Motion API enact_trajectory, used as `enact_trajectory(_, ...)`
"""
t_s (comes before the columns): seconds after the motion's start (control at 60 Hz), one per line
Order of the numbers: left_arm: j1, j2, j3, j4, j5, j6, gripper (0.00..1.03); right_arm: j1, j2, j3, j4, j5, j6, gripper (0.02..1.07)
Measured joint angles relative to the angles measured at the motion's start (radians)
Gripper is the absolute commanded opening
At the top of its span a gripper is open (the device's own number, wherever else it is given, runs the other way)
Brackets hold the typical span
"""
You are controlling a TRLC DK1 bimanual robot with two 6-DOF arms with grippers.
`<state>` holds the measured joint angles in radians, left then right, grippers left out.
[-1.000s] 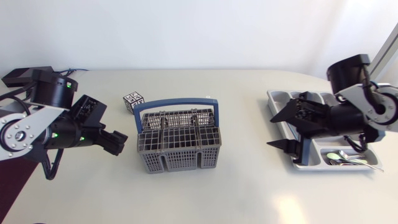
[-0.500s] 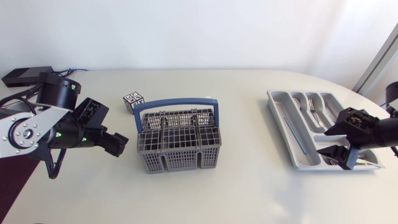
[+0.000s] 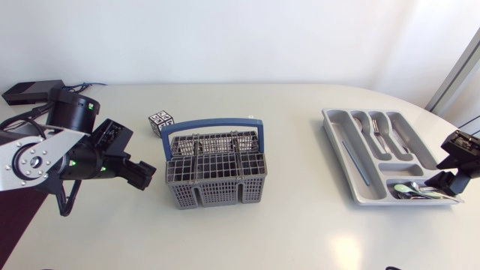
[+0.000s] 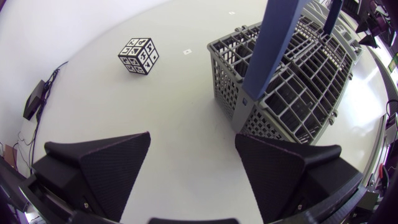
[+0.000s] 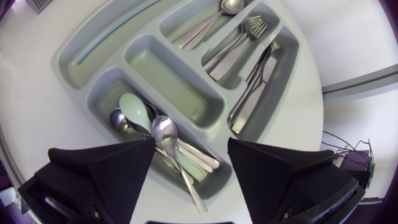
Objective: Transfer all utensils from the basket to the drawer tray.
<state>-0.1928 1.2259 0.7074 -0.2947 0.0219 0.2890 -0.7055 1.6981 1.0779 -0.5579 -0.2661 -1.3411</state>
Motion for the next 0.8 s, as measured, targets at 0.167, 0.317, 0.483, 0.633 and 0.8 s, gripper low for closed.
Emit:
enact_trajectory(0.167,0.0,0.0,0.0,0.0,0.0,0.0,0.96,-0.045,0.031,0.027,-0.021,0.034,-0.087,0.78)
enact_trajectory(0.317,-0.009,0.0,0.0,0.0,0.0,0.0,0.96,-0.07,0.084,0.043,-0.024,0.055,-0.14,0.78)
enact_trajectory(0.483,-0.02,0.0,0.0,-0.003,0.0,0.0,0.96,-0.075,0.124,0.061,-0.026,0.056,-0.172,0.67)
enact_trajectory(0.633,-0.02,0.0,0.0,-0.008,0.0,0.0,0.96,-0.075,0.153,0.076,-0.026,0.059,-0.194,0.53)
enact_trajectory(0.8,-0.02,0.0,0.0,-0.012,0.0,0.0,0.96,-0.076,0.163,0.079,-0.026,0.062,-0.252,0.29)
